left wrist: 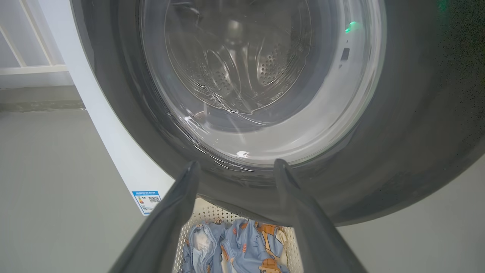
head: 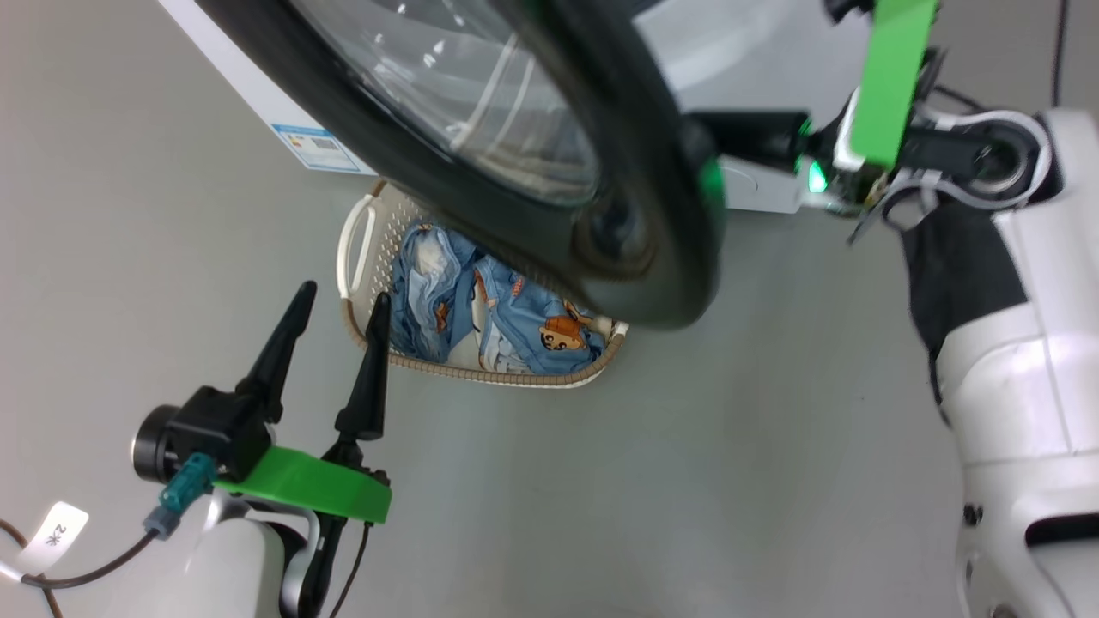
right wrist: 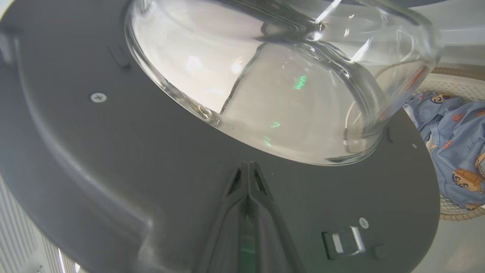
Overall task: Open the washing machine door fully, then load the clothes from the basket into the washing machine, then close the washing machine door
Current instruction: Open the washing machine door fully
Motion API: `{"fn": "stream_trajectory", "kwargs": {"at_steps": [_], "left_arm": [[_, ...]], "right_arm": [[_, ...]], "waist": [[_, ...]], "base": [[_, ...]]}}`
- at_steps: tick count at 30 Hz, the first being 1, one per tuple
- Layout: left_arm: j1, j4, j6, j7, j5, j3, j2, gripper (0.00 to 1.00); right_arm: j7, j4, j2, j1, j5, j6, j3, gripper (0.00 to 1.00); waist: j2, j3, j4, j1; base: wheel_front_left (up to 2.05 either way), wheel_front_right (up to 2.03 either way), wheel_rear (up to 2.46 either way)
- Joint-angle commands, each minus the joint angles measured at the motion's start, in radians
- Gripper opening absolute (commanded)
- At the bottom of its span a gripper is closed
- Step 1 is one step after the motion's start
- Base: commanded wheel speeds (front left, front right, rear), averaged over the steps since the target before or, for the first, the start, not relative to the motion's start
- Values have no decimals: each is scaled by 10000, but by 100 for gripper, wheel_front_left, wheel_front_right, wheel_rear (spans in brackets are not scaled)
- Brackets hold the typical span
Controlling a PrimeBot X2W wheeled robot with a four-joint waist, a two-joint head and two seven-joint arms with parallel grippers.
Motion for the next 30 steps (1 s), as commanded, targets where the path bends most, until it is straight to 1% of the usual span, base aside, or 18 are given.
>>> {"fn": "stream_trajectory", "kwargs": {"at_steps": [1,7,14,21,30], "left_arm": [[91,-286,-15,-63,96,306,260,100],[211,-341,-15,-63,82,279,260,100],[267,-367,-15,-63,52,270,260,100],[316,-394,-15,-63,50,309,260,100],[328,-423,-15,-63,16,349,260,100]], "right_arm": [[83,-438,317,207,166,17,335,0],[-168,-1152,317,1088,879,17,1498,0],[-846,-1534,317,1602,1530,17,2708,0],[-1553,-1458,317,1689,2048,17,3694,0],[-1979,-1181,317,1648,2466,17,4497,0]], "waist": [[0,-81,-15,0],[0,-221,-2,0],[0,-291,81,0],[0,-331,171,0],[0,-338,186,0]], "base": [[0,0,0],[0,0,0],[0,0,0],[0,0,0],[0,0,0]]}}
